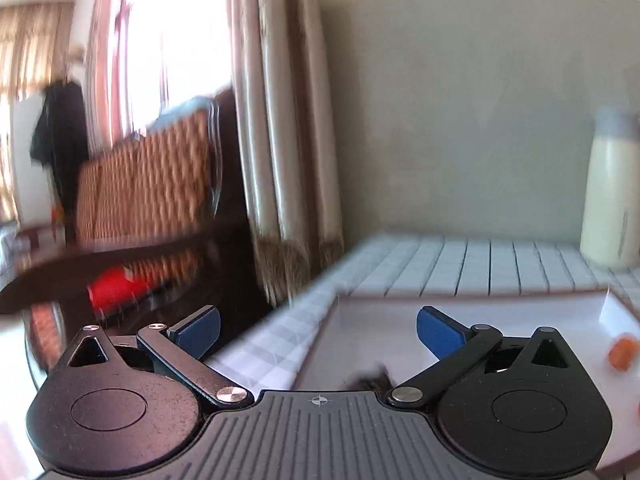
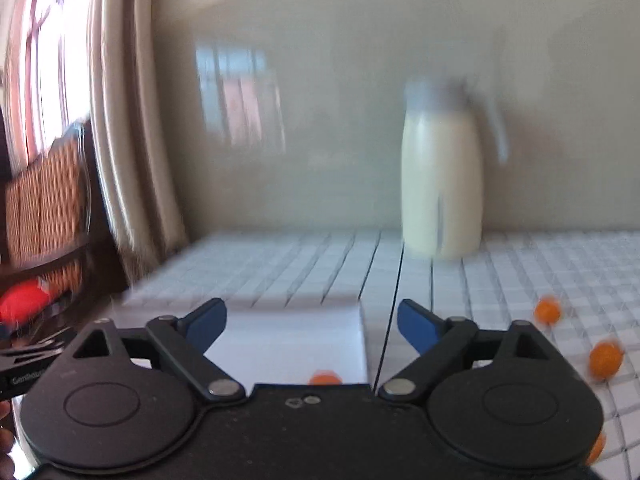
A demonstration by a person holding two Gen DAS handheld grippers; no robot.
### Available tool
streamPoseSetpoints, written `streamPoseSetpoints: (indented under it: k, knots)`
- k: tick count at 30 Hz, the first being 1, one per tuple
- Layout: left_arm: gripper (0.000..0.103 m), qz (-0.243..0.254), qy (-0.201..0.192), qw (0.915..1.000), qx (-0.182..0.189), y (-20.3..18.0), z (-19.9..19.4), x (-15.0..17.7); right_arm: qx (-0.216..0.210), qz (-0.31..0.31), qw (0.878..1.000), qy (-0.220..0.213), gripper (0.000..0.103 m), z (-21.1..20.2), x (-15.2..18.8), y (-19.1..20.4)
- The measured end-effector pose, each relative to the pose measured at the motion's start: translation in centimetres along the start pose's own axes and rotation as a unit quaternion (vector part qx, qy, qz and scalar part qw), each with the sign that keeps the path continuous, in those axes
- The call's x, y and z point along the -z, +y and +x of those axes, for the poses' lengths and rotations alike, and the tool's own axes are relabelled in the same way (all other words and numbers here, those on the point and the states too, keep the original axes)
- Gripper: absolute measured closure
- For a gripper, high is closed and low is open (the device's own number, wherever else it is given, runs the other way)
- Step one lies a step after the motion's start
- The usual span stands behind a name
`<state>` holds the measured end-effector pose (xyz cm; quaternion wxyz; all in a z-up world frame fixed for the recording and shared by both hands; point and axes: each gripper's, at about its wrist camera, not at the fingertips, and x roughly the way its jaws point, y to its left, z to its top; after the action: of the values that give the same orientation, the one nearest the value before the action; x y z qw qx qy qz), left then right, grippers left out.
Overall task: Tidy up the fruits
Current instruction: 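Open the left tool over the box while the right tool releases the orange cube, then withdraw both open tools from the box back toward the table fruits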
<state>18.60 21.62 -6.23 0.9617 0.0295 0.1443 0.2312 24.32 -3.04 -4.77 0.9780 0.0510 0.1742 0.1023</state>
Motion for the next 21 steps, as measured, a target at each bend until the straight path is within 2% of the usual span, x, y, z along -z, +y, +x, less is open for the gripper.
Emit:
streamPoseSetpoints:
  k: [2,6,15,21]
  knots:
    - [0.000,0.001,-0.008,0.9999,0.009,0.2,-0.4,-0.7,-0.003,0.001,1.000,-0.020,0.006,-0.9,-0.5,-0.4]
    - [0.000,-0.013,0.002,0.9998,0.014,0.4,-0.9,-1.3,-0.014,0.003,1.000,-0.021,0.006,-1.9,-0.4,-0.5]
    - [0.000,0.008,0.005,0.9995,0.030,-0.5,-4.7,-1.5,-0.046,0.007,0.999,0.014,0.006,-3.9,-0.4,-0.3]
    - [0.000,-0.007,0.031,0.9981,0.053,-0.9,-7.9,-1.5,-0.048,0.014,0.998,0.024,0.006,-7.2,-0.4,-1.4]
